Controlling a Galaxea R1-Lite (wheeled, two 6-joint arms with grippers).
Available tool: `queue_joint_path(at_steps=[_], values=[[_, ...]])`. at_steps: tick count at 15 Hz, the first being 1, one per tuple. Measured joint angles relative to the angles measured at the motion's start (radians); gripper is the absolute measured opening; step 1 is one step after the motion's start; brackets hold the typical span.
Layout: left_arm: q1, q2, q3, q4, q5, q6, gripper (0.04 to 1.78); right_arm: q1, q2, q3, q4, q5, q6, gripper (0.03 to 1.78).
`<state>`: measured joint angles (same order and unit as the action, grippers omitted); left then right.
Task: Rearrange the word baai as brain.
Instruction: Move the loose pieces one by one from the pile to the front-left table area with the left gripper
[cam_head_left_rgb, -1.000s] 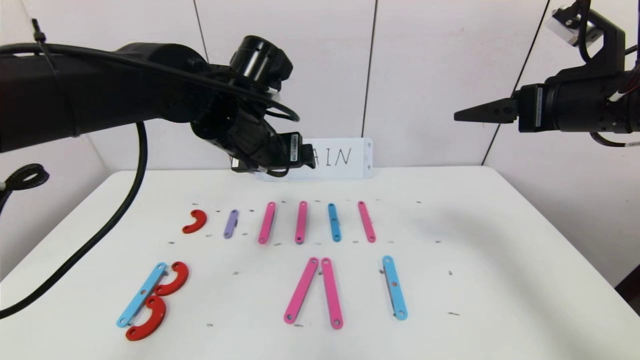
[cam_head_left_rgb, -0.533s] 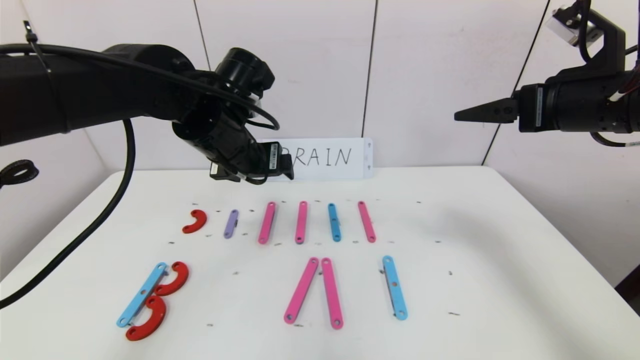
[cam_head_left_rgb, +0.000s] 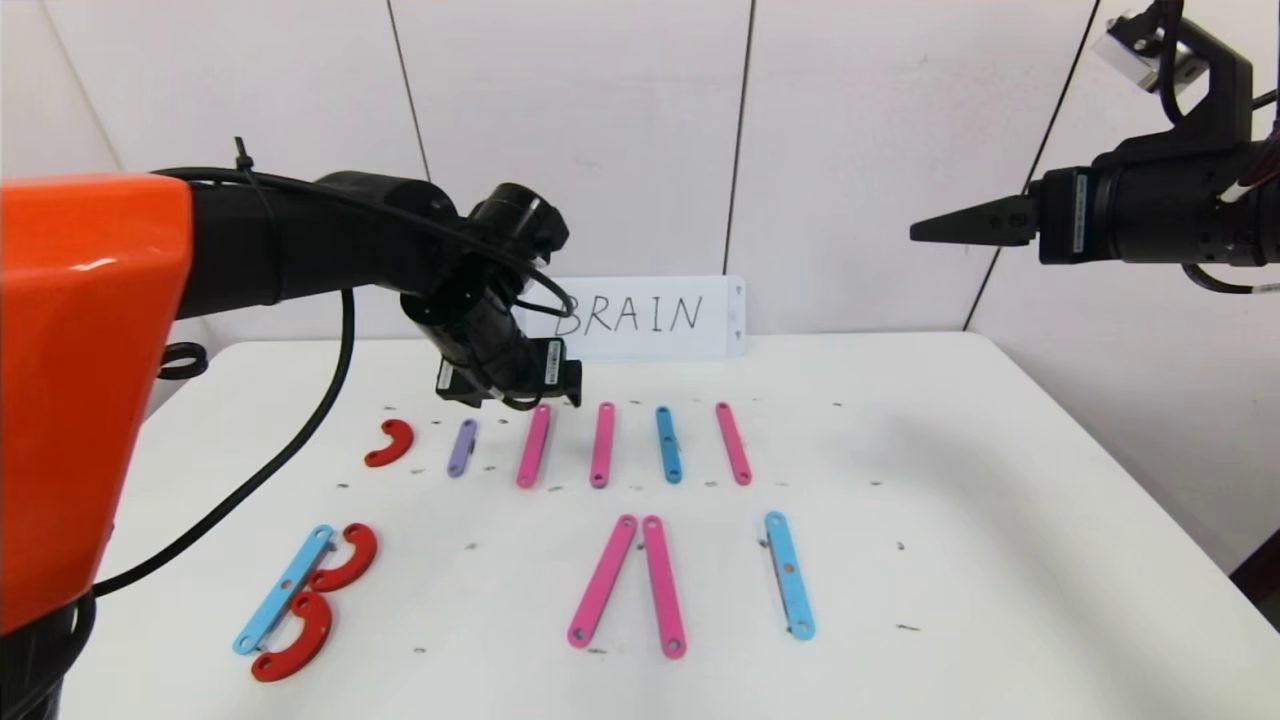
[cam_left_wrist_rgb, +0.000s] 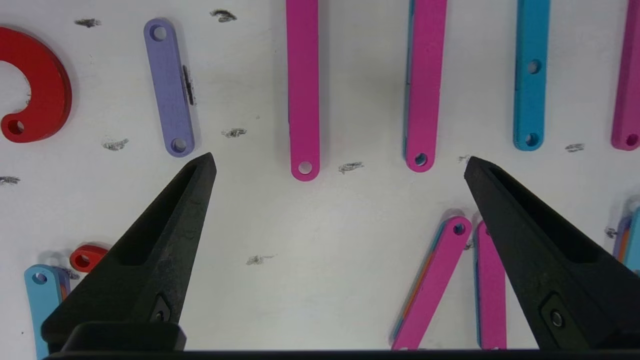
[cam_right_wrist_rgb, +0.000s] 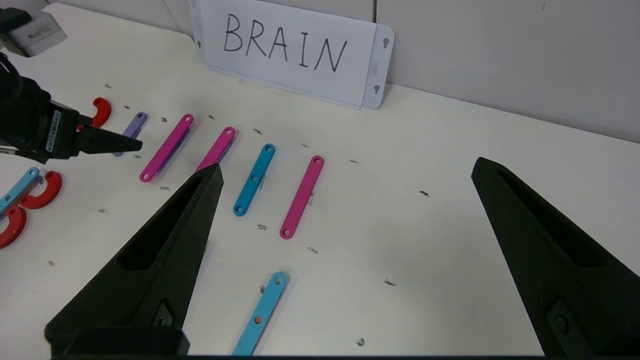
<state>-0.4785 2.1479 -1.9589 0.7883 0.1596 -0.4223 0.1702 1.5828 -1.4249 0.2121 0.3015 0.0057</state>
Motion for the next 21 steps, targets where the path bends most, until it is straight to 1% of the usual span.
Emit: queue_joint_path(at_steps=[6, 9, 13, 21], values=[[0.048, 0.109, -0.012, -0.013, 0.0, 0.004, 1.75, 0.0, -0.001, 0.0, 0.0, 0.0, 0.0, 1.74], [0.053, 0.146, -0.016, -0.02, 0.0, 0.016, 1.75, 0.0, 0.0, 0.0, 0.0, 0.0, 0.0, 1.74], [0.055, 0.179, -0.018, -0.076, 0.0, 0.033, 1.75, 0.0, 0.005, 0.0, -0.001, 0.0, 0.0, 1.74], [0.057, 0.227, -0.02, -0.111, -0.001, 0.039, 1.75, 0.0, 0.006, 0.0, -0.002, 0.0, 0.0, 1.74]])
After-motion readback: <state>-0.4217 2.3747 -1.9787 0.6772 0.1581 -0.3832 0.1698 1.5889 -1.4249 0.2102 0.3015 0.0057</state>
